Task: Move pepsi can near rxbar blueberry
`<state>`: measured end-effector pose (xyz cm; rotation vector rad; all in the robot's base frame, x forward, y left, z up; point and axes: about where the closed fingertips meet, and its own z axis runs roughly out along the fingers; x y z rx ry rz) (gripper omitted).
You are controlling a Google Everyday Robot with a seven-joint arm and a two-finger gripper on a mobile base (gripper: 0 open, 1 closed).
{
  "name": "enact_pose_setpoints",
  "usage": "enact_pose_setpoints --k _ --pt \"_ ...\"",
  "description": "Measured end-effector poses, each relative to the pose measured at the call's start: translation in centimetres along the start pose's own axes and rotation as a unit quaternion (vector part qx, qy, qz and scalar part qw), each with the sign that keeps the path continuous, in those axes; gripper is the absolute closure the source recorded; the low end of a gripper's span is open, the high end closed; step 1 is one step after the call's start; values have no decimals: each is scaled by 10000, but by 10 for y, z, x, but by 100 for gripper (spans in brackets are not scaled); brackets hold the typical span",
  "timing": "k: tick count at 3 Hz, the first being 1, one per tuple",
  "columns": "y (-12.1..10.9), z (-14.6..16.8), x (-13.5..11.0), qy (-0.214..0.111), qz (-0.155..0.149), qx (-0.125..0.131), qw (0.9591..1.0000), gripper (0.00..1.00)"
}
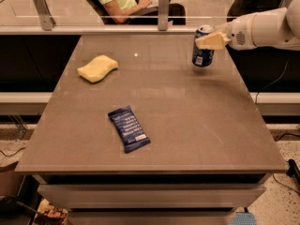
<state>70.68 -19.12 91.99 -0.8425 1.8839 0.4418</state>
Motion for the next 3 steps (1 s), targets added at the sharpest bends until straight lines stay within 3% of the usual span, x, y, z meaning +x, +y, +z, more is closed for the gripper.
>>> enact_pose_setpoints --k 1,3 --pt "30 -11 -4 62 -134 -53 9999 100" --pt "114 -8 -4 165 -350 -313 9988 100"
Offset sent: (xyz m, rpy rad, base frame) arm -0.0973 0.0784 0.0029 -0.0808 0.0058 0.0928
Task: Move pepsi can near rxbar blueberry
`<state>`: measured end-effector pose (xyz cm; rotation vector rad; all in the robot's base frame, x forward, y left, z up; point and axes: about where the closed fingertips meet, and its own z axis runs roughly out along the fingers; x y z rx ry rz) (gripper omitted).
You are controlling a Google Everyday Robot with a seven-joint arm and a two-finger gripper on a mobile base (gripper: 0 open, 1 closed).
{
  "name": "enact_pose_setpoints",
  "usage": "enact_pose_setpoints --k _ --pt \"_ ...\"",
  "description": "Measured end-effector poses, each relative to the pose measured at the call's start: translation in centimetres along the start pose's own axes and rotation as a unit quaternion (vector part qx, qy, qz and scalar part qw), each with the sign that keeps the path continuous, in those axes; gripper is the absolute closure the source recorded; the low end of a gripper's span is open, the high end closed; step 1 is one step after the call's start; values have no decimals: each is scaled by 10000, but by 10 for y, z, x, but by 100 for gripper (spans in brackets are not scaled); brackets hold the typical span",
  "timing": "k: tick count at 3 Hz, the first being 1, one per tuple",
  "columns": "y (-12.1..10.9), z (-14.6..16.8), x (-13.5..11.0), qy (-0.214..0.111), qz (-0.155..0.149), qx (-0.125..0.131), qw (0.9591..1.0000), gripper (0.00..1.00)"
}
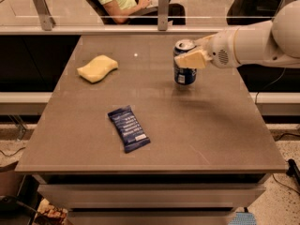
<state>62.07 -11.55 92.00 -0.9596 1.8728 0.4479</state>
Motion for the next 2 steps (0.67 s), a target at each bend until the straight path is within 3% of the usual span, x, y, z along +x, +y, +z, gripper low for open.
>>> enact_pose_setpoints --k 2 --pt "91 13 0 -58 -173 -31 9998 100"
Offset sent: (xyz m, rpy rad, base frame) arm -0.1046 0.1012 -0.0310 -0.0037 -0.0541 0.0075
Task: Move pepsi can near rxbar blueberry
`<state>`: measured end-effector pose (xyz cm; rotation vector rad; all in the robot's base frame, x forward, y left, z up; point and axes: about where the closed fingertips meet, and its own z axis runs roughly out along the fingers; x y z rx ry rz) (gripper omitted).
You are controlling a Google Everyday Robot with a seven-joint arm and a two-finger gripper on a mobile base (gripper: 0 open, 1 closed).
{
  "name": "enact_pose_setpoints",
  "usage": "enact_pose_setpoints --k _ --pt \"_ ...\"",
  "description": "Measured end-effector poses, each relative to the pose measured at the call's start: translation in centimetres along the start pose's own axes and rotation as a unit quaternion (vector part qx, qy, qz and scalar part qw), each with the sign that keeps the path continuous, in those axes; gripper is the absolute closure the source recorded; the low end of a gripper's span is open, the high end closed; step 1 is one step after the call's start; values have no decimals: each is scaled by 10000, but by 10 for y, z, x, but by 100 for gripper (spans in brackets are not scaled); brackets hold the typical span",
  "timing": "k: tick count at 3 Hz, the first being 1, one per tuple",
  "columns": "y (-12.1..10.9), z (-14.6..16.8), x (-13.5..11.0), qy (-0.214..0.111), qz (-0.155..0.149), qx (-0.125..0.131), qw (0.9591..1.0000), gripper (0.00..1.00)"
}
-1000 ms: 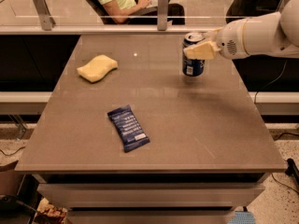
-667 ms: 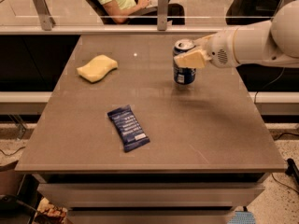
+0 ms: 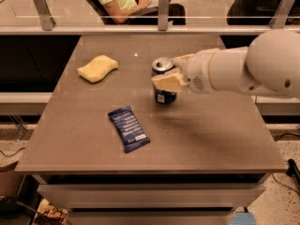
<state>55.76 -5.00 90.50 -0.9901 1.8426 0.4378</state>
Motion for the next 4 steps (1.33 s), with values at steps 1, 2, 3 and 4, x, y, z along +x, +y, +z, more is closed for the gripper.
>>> enact_pose_setpoints --k 1,2,3,4 --pt "37 3 1 -51 -84 161 9998 100" --pt "53 1 7 -99 -70 384 9992 100" --pt "54 1 8 -105 -67 422 9990 82" --pt "54 1 7 -105 -68 422 9990 59"
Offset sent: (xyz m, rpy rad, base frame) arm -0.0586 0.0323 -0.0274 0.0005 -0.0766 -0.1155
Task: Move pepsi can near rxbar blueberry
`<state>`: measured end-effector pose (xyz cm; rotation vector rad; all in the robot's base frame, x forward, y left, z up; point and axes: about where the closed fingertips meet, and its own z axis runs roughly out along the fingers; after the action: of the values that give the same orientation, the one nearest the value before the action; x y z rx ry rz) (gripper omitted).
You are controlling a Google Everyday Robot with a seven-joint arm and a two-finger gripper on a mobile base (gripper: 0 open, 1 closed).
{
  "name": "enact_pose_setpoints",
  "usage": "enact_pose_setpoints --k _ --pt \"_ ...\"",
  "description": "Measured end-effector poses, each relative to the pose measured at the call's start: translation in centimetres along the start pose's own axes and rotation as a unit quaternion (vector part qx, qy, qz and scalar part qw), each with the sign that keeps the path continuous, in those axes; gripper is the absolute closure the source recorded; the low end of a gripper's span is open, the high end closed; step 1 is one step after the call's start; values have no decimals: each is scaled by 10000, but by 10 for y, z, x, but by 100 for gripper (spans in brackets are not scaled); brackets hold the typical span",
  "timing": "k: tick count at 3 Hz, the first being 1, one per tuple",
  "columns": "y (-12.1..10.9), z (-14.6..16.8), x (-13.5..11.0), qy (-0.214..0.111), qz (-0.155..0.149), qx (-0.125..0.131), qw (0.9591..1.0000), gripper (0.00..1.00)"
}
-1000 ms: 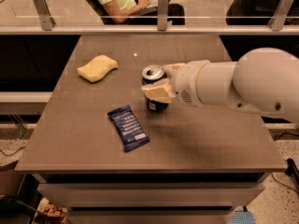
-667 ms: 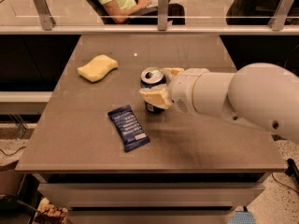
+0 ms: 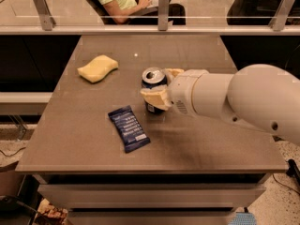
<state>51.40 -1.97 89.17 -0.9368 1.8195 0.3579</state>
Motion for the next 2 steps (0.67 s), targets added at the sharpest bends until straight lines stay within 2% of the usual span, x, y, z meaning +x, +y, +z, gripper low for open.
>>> enact_pose_setpoints --k 2 --pt "3 -1 -5 -3 -59 6 10000 12"
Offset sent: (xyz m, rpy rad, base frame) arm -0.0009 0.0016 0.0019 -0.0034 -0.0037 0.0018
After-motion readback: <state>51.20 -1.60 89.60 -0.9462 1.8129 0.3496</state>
